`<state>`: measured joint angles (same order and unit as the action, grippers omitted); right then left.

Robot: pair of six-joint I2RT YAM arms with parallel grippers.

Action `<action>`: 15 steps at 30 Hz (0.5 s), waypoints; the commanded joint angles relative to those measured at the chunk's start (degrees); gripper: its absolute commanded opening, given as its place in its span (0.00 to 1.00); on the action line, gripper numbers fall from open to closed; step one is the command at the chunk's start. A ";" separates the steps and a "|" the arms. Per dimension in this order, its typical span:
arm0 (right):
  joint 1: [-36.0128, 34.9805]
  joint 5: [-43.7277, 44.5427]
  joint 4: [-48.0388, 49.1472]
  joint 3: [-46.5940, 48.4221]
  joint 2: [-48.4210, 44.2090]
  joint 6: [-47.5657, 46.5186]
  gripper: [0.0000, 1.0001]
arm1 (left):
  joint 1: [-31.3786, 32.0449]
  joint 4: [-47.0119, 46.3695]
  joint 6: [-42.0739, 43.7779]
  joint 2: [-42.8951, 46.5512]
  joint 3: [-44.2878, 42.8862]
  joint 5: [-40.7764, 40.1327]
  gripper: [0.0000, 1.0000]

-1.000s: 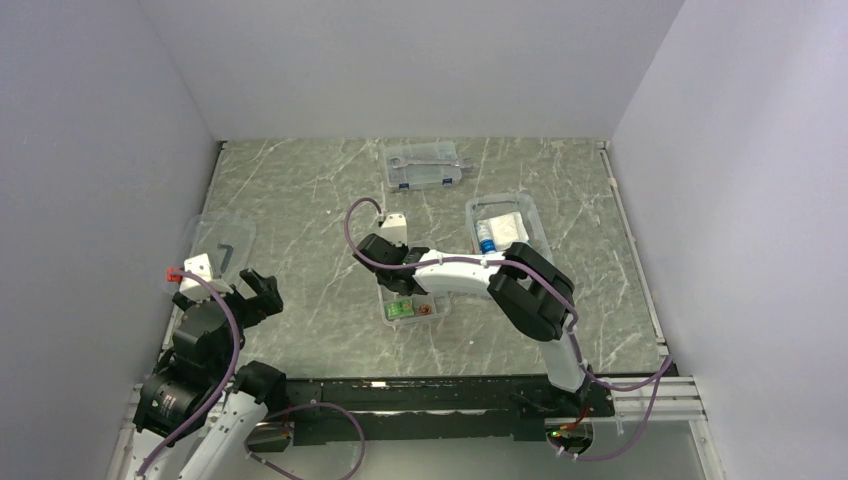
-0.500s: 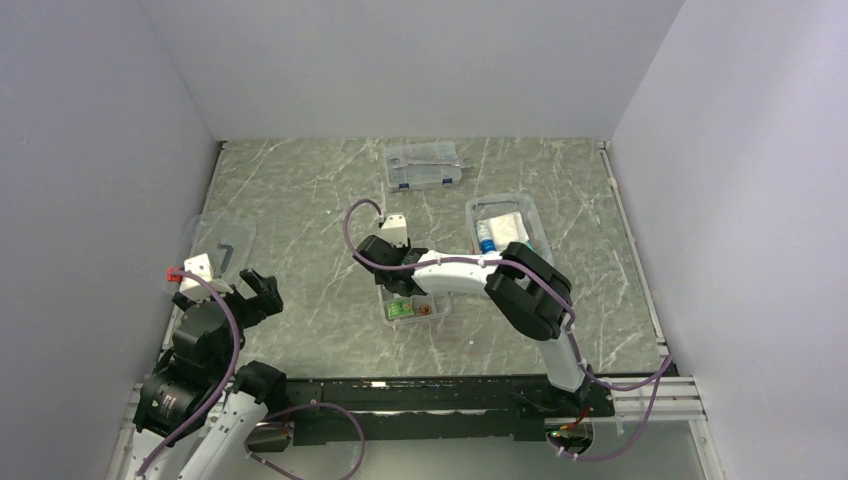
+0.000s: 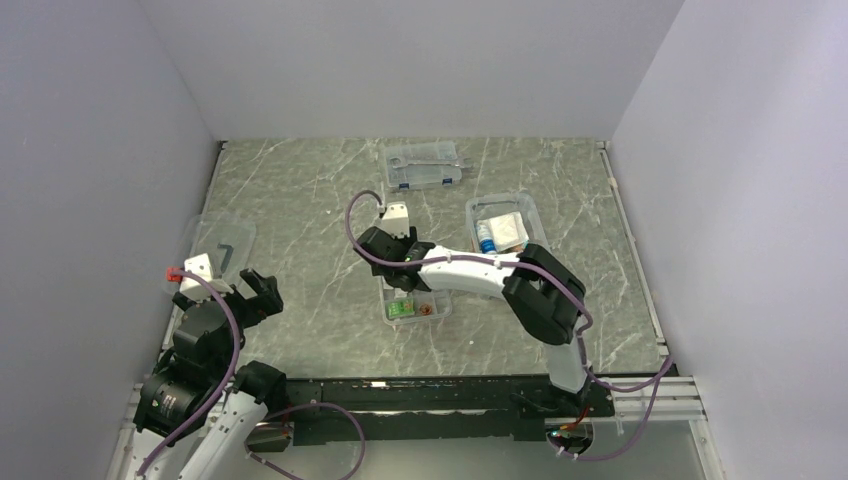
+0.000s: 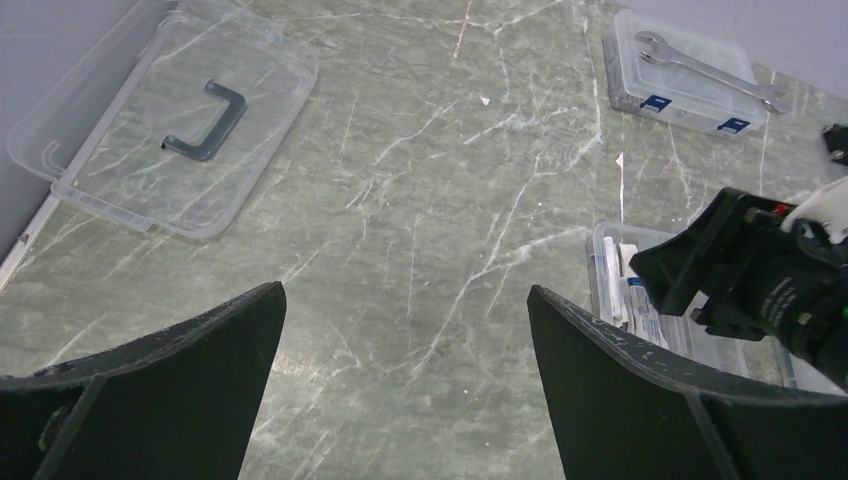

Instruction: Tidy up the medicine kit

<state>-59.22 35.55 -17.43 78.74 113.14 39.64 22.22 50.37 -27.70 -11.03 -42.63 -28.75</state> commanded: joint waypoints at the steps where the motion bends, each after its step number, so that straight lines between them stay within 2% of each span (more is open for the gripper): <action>1: -0.18 2.68 -0.91 3.26 -4.93 -1.89 0.62 | 0.19 -2.43 0.44 0.14 0.09 -0.16 0.99; 8: 0.31 1.43 -2.97 3.25 -7.50 -3.71 0.70 | 0.24 -2.49 0.55 -0.05 0.18 0.22 0.99; 15: 0.59 0.65 -4.09 0.70 -12.17 -6.95 0.71 | 0.24 -3.42 1.42 -1.17 0.37 2.14 0.98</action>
<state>-59.00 35.81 -20.51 80.01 106.30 35.57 22.22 49.98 -27.49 -11.05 -42.39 -28.21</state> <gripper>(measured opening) 0.710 0.986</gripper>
